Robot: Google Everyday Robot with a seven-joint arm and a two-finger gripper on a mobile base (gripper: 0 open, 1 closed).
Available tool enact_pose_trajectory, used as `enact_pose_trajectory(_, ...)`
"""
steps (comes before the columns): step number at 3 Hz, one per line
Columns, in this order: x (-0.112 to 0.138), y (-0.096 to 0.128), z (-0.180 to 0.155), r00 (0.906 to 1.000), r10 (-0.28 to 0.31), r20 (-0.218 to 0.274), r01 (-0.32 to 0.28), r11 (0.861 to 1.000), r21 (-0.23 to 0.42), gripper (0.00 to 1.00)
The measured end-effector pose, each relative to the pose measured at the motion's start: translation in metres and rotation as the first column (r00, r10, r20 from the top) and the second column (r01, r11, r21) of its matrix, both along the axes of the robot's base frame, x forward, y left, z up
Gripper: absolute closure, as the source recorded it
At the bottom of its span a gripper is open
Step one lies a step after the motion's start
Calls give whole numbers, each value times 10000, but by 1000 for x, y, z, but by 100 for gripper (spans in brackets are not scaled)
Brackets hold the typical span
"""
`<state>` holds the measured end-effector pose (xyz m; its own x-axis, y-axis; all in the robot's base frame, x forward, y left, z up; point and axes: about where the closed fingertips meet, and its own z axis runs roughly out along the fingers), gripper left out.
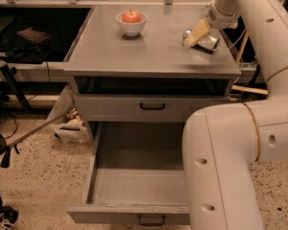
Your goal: Place redbull can into middle drawer
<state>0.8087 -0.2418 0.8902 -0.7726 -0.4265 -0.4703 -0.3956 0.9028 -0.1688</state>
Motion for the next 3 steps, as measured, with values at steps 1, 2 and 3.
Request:
enact_pose_trajectory(1,8,-2,-18,9997,97,233,-120,9947,1025,0)
enact_pose_trajectory(2,12,-6,-44,9998,-169,99,145,9779,2088,0)
enact_pose_trajectory(3,20,-2,-64,9981,-608,-64,598,9496,3076,0)
